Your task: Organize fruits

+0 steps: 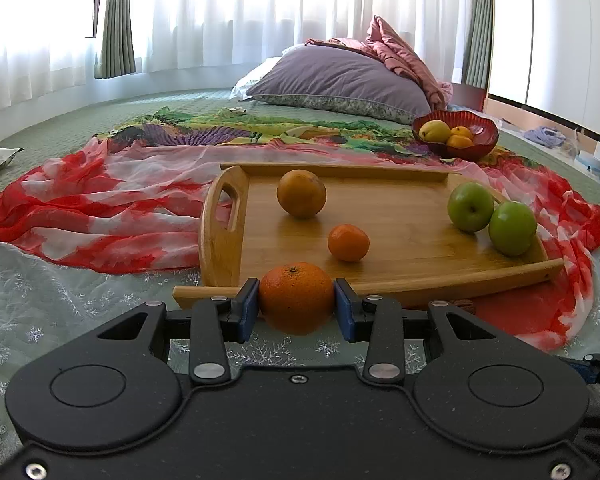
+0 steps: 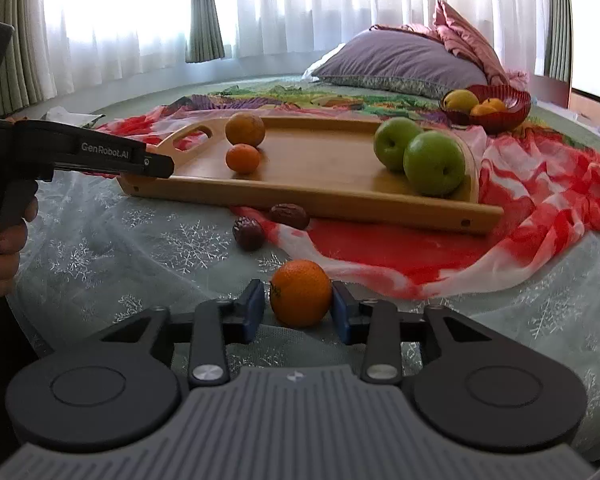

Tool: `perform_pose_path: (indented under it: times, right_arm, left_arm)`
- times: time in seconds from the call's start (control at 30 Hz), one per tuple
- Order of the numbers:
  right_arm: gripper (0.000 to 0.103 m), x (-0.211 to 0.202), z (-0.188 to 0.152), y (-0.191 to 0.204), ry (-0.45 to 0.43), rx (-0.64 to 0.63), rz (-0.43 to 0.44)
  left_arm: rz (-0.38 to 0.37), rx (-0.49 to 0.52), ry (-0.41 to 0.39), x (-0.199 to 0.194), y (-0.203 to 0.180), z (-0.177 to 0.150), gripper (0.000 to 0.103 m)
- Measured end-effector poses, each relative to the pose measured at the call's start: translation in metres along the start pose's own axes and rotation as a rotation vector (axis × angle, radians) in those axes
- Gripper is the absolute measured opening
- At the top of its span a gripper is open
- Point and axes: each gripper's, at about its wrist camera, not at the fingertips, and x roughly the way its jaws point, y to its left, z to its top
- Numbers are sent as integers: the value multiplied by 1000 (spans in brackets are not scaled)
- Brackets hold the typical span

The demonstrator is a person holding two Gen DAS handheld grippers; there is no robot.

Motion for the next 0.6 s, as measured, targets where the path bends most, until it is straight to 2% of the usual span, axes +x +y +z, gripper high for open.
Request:
perform_pose_path:
  times: [0.13, 0.3, 0.6]
  right_arm:
    - [36, -3, 10, -6, -24, 38, 11]
    - [37, 1, 32, -9, -74, 24, -6]
    - [37, 39, 79, -19, -108, 42, -32]
  left_arm:
    - [-1, -6, -6, 1, 0, 3, 37]
    - [-6, -8, -21, 7, 1, 15, 37]
    - [0, -22, -32, 34, 3, 40, 37]
